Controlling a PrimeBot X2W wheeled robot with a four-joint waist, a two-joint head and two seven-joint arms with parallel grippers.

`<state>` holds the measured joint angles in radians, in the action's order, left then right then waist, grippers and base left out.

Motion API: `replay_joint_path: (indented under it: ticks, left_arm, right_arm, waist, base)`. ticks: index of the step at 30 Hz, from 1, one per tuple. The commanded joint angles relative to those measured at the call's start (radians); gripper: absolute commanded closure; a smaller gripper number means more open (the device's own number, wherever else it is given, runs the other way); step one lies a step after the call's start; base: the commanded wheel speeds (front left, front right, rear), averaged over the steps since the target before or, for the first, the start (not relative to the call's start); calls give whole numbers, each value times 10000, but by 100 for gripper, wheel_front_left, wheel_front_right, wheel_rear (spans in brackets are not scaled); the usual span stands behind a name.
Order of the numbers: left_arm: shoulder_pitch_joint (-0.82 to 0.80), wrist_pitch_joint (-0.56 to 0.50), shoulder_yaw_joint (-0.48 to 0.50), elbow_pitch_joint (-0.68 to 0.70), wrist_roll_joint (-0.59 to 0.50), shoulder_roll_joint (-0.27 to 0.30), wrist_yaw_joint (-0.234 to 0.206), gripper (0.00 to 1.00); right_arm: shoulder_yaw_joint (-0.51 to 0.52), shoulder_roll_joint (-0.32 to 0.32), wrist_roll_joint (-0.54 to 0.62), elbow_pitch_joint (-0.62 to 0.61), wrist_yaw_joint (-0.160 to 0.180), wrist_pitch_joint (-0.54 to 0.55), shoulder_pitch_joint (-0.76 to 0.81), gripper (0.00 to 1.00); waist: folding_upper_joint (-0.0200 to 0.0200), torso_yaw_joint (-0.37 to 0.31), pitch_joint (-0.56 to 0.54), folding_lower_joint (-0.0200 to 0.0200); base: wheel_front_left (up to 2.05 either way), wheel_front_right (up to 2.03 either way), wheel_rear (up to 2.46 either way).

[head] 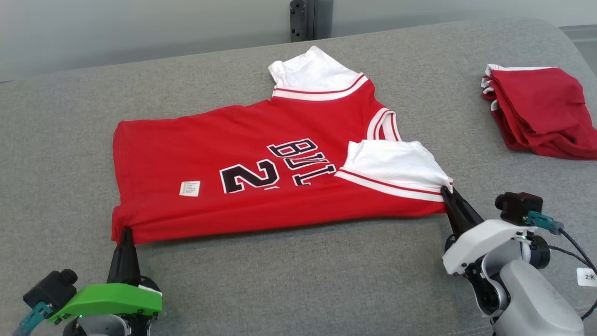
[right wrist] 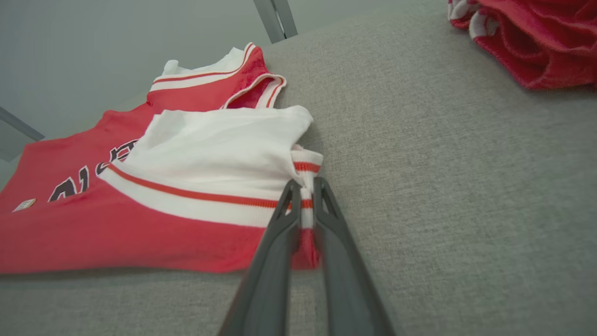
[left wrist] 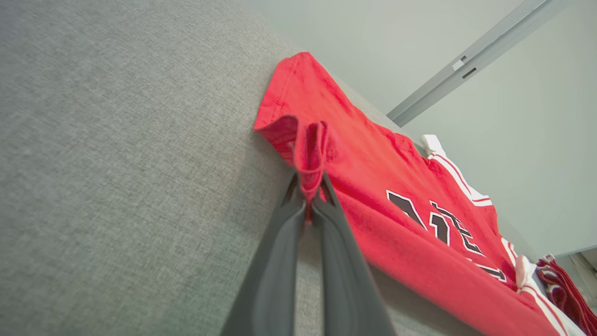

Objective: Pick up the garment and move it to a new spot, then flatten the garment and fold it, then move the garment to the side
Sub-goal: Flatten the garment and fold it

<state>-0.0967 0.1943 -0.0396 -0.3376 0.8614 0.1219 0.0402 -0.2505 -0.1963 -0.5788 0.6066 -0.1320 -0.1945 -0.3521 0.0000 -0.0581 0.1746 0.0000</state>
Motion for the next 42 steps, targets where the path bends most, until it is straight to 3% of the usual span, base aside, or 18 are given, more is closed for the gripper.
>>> replay_joint_path:
  ticks: [1, 5, 10, 19, 20, 21, 22, 23, 24, 25, 33, 42]
  left_arm:
    - [304, -43, 8, 241, -10, 118, 32, 100]
    - [1174, -243, -109, 999, 33, 111, -81, 100]
    - [2331, -321, -145, 1563, 238, -72, -263, 100]
    - [2741, -351, -319, 1173, 500, -334, -481, 100]
    - [2662, -328, -332, 1060, 497, -344, -482, 100]
    - [2611, -300, -335, 974, 504, -351, -471, 100]
    - [2574, -290, -337, 894, 510, -353, -449, 84]
    - [2540, -256, -335, 837, 514, -356, -428, 58]
    - [2525, -209, -289, 789, 533, -332, -409, 7]
    - [2521, -195, -251, 762, 545, -285, -420, 0]
    - [2183, -62, 58, 981, 90, 502, -665, 0]
    - [-211, -1025, -730, 956, -1462, 1974, -903, 0]
  right_arm:
    - [226, -139, -36, -298, 25, 163, 402, 100]
    - [854, -261, 184, -1490, 26, 774, 1459, 100]
    - [1633, 106, 514, -2886, 26, 1492, 2891, 100]
    - [2547, 954, 1021, -4217, 25, 2376, 4152, 100]
    - [2601, 1016, 1074, -4244, 25, 2426, 4182, 92]
    - [2694, 1063, 1114, -4236, 25, 2462, 4208, 73]
    - [2774, 1118, 1124, -4236, 25, 2488, 4217, 42]
    - [2818, 1163, 1169, -4240, 25, 2505, 4235, 0]
    - [2863, 1207, 1226, -4245, 20, 2508, 4258, 0]
    - [2913, 1245, 1250, -4263, 20, 2503, 4274, 0]
    - [3480, 1333, 1779, -4662, 19, 2129, 3998, 0]
    - [2988, 1060, 2084, -5168, 20, 2233, 3183, 0]
  waist:
    - [0, -50, -48, 0]
    - [0, -84, -49, 0]
    - [0, -66, -46, 0]
    - [0, -11, -116, 0]
    - [0, -30, -125, 0]
    - [0, -46, -131, 0]
    - [0, -60, -135, 0]
    - [0, -69, -138, 0]
    - [0, -81, -135, 0]
    - [0, -94, -132, 0]
    - [0, -175, -66, 0]
    - [0, -256, 301, 0]
  base:
    - [0, 0, 0]
    - [0, 0, 0]
    - [0, 0, 0]
    - [0, 0, 0]
    - [0, 0, 0]
    - [0, 0, 0]
    - [0, 0, 0]
    - [0, 0, 0]
    - [0, 0, 0]
    - [0, 0, 0]
    - [0, 0, 0]
    - [0, 0, 0]
